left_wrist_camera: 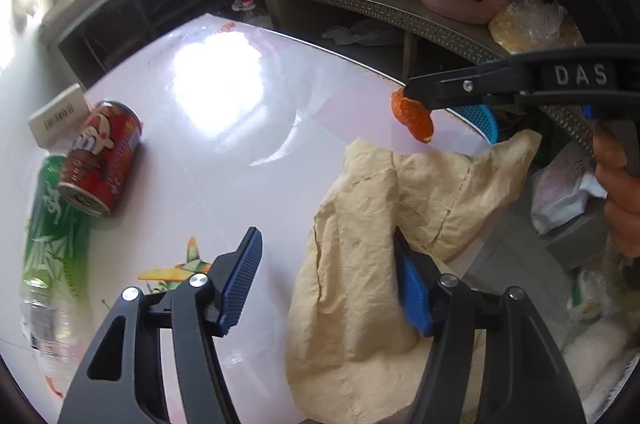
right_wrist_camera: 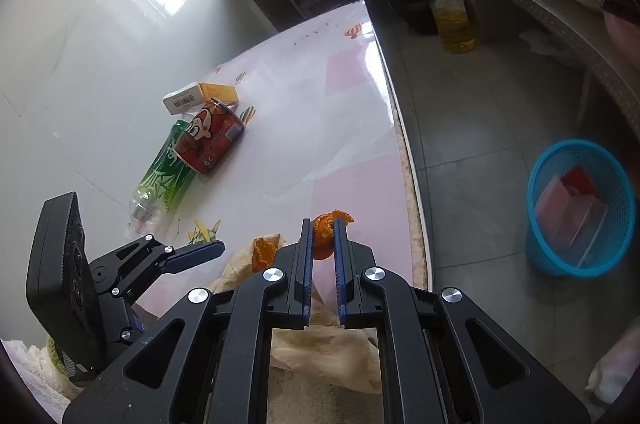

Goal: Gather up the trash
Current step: 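Lift the beige cloth with the left gripper while the right carries the peel, then open both grippers over the blue wastebasket to drop cloth and peel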

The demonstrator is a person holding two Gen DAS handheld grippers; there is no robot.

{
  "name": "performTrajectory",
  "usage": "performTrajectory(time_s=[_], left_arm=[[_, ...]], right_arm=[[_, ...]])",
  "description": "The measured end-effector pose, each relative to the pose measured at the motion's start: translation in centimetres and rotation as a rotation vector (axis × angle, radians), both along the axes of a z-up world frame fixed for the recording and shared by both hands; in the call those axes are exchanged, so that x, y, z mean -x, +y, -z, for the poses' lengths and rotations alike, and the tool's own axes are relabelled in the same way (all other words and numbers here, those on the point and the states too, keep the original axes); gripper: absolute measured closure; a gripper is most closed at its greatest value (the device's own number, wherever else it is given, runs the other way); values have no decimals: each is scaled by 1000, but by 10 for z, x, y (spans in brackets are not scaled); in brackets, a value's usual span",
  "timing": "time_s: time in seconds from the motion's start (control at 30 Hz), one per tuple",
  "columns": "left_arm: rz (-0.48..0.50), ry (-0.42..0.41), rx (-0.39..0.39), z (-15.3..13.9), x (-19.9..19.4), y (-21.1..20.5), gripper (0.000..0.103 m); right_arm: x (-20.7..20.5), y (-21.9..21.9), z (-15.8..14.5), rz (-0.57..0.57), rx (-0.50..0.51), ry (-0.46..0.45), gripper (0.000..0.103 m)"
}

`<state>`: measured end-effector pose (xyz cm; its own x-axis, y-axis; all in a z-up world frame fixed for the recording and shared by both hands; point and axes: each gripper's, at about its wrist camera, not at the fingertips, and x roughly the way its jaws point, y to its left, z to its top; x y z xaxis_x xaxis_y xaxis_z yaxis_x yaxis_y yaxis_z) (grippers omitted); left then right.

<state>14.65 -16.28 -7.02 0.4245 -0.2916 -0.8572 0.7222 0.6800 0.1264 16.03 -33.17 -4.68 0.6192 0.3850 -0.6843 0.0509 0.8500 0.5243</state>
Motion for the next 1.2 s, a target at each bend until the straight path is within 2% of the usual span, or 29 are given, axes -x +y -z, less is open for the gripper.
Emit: performTrajectory(time_s=[0.13, 0.17, 0.2, 0.27, 0.37, 0.7, 0.93, 1.07, 1.2], left_arm=[[-13, 68, 40, 1, -8, 1, 44], [-4, 82, 54, 1, -8, 1, 53], [6, 85, 60, 0, -6, 1, 57], [23, 73, 56, -1, -1, -4, 77], [36, 65, 47, -2, 5, -13, 94], [83, 19, 73, -24, -1, -43, 98], [179, -43, 97, -51, -19, -104, 98], [224, 15, 82, -46, -42, -151, 98], [271, 101, 15, -18, -66, -210, 98]], right_arm=[[2, -4, 0, 6, -5, -4, 95], [3, -7, 0, 9, -6, -5, 95], [4, -8, 0, 14, -9, -6, 95], [6, -13, 1, 24, -15, -8, 95], [9, -21, 1, 43, -21, -13, 95], [26, -69, 3, 175, -40, -34, 95], [56, -136, 11, 422, 27, -9, 95], [74, -173, 32, 565, 67, 75, 95], [83, -198, 56, 647, 54, 141, 95]])
